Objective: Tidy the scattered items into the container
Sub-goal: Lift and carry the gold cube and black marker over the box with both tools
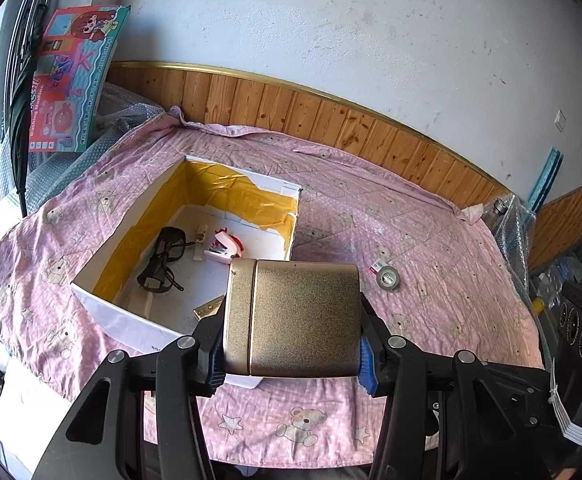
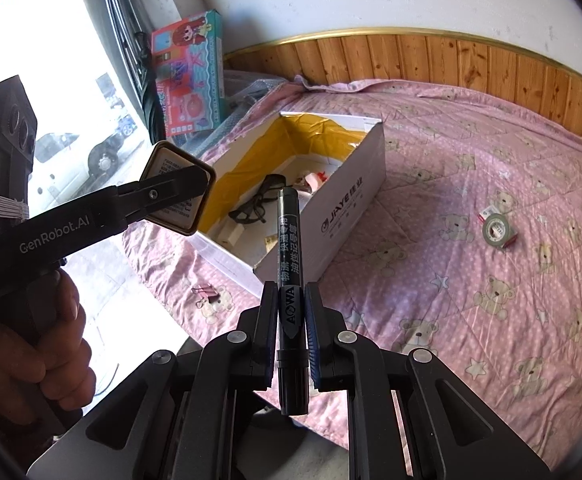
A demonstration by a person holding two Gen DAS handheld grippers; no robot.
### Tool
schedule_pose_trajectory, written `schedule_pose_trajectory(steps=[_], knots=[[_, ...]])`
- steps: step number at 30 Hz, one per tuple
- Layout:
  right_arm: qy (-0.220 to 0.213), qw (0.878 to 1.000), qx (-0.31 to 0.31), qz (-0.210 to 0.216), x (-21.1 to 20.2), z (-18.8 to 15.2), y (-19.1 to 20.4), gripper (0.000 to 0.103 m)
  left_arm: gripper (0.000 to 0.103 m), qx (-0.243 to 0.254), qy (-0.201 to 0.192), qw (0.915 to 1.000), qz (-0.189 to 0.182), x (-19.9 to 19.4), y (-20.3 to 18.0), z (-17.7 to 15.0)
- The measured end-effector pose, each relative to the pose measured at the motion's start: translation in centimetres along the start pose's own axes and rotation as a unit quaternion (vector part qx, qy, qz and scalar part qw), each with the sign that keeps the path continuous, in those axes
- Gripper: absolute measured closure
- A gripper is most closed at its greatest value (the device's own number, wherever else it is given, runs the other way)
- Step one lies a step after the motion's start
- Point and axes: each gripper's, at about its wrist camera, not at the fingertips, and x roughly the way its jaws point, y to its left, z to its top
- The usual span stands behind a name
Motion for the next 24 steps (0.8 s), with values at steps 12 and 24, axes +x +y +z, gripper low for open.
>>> schedule_pose_trajectory(steps=[12,24], knots=[[0.010,1.000,-0.013,0.011,2.2,2.0,1.4,0.089,0.051,-0.024,0.004,0.9996,0.012,1.0,3.2,0.8],[0.018,0.999,-0.021,0.026,4.9,4.4,2.0,0.089,0.051,-0.041,0.013,0.9987,0.026,2.8,5.7,1.7]])
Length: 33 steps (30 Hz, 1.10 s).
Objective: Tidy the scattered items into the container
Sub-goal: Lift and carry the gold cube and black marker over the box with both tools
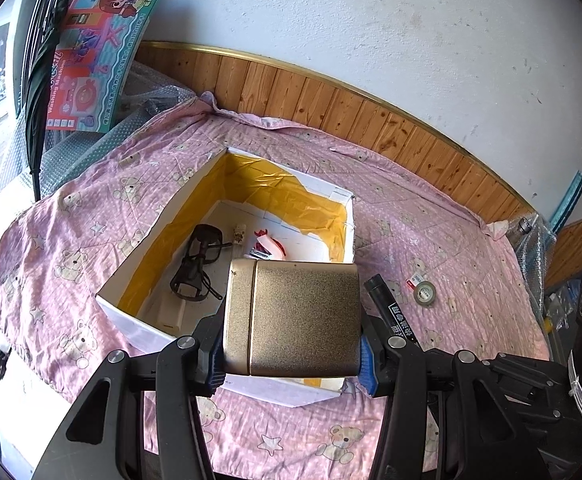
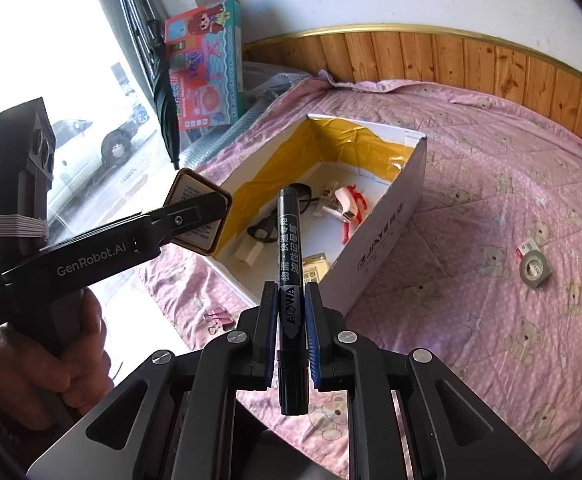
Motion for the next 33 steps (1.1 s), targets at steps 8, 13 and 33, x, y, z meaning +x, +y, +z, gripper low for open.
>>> schedule_pose_trajectory(steps=[8,13,33], knots=[[0.005,1.000,-0.006,0.011,1.6,1.6,0.3,0.089,0.051,-0.005,0.005,0.9999,0.010,1.2,1.0,0.8],[0.004,1.000,-0.010,0.016,2.4,2.7,0.4,0.089,0.051,-0.006,0.009,0.9998,0.019,2.0,1.4,1.1],[0.009,1.000,-0.005,0.026,6.5,6.7,-1.8,0.089,0.051,-0.003,0.028,0.9989,0.038,5.7,2.2,3.2]])
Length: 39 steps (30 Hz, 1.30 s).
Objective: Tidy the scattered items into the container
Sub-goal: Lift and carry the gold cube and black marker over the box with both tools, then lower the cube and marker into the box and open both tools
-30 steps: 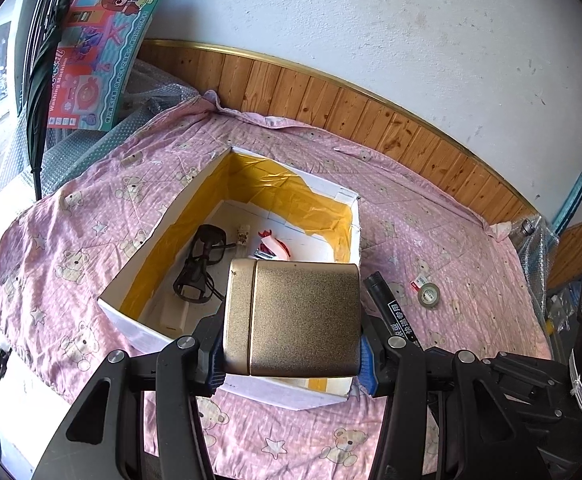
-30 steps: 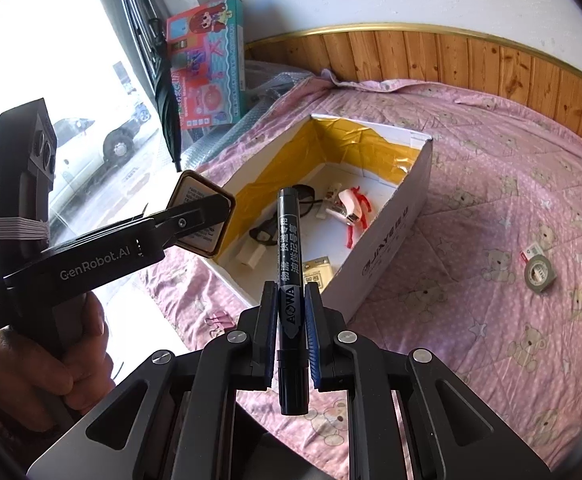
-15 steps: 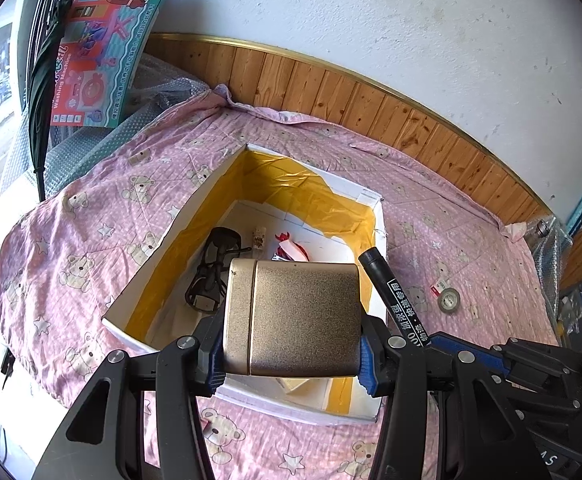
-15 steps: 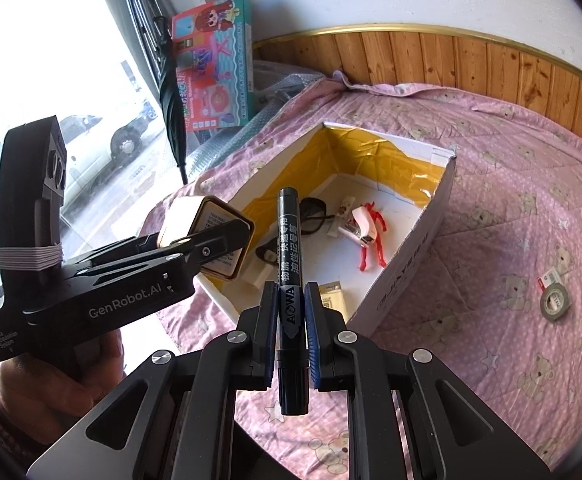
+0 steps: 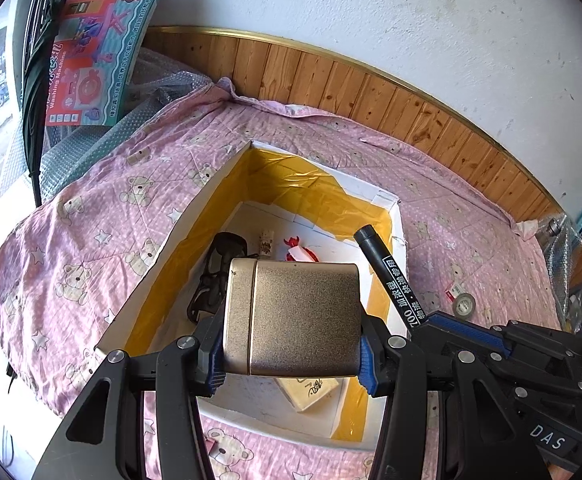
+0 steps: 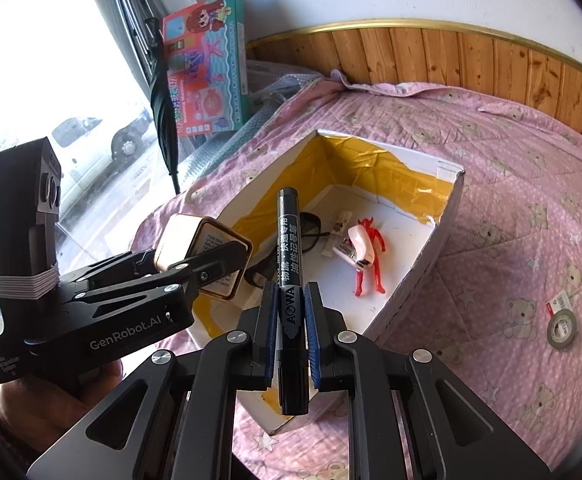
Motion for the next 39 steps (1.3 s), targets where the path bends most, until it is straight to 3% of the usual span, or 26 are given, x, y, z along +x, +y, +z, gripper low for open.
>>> schedule_pose_trajectory(steps=[16,33,36,37,39], knots=[[0.008,1.000,0.000,-0.011,3.9,4.5,-2.8,0.089,0.051,0.000,0.028,0.9995,0.012,4.0,0.5,1.7],[0.045,0.997,0.014,-0.056,9.8,7.1,-7.1,0.088,0.051,-0.007,0.058,0.9980,0.026,7.0,1.6,2.3],[0.045,0.997,0.021,-0.064,10.5,7.3,-7.9,0.084,0.051,-0.008,0.059,0.9979,0.026,7.4,1.6,2.5],[0.046,0.997,0.026,-0.063,10.6,7.3,-8.2,0.077,0.051,-0.008,0.060,0.9978,0.027,7.5,1.7,2.5],[0.045,0.996,0.032,-0.064,10.6,7.2,-8.5,0.073,0.051,-0.013,0.064,0.9973,0.032,7.9,1.9,2.6]])
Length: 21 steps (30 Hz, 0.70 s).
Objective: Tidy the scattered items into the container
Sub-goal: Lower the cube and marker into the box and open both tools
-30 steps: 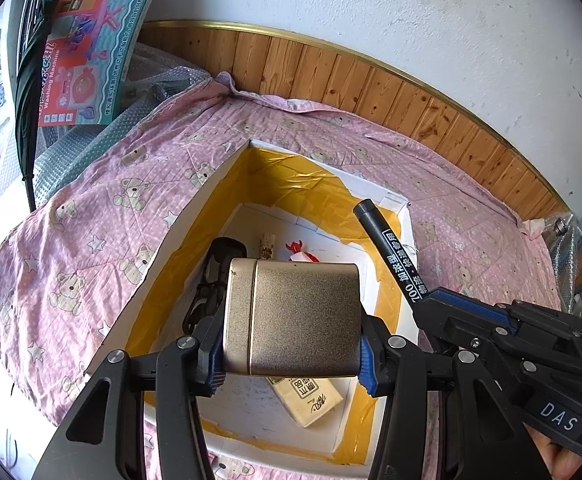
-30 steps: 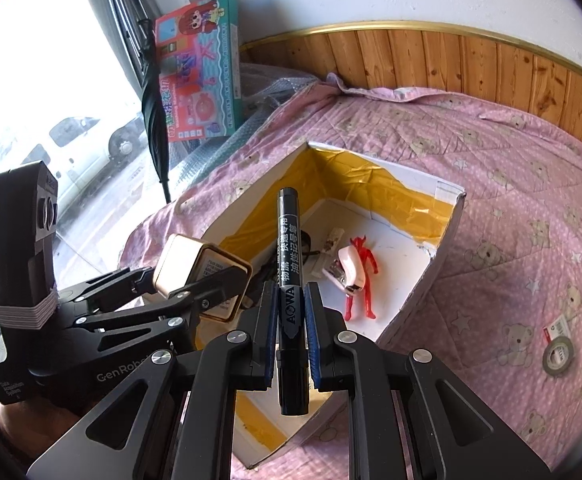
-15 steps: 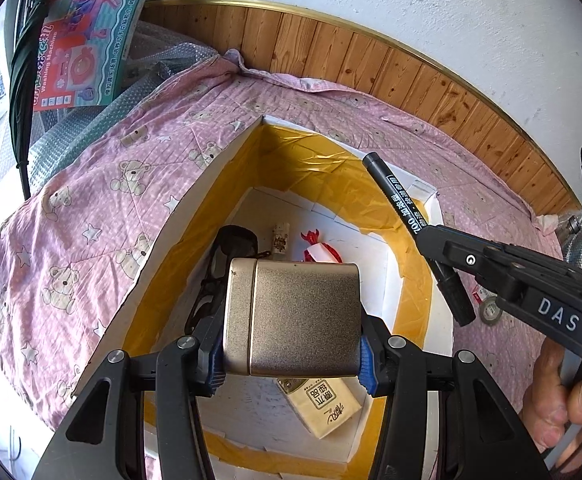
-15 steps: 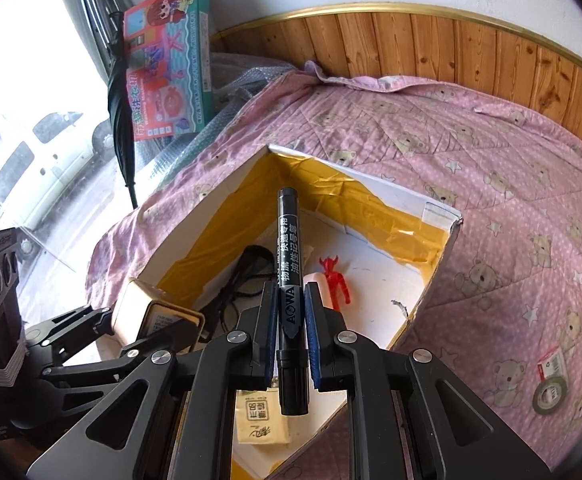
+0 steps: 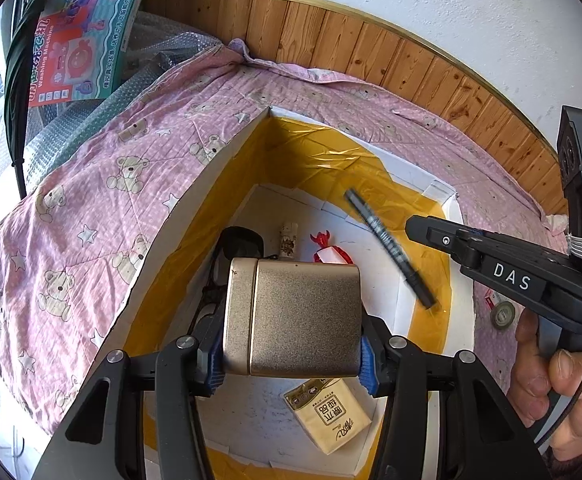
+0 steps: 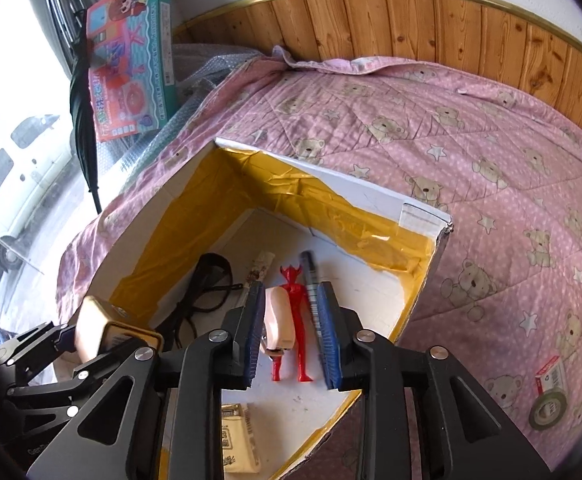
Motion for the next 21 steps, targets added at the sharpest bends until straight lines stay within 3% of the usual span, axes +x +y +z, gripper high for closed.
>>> schedule_pose_trajectory(steps=[21], knots=[[-0.005,0.999,0.019,0.046,-3.2,-3.5,1.5,0.073,0.051,-0.003,-0.009,0.9999,-0.010,-2.2,-0.7,-1.4]])
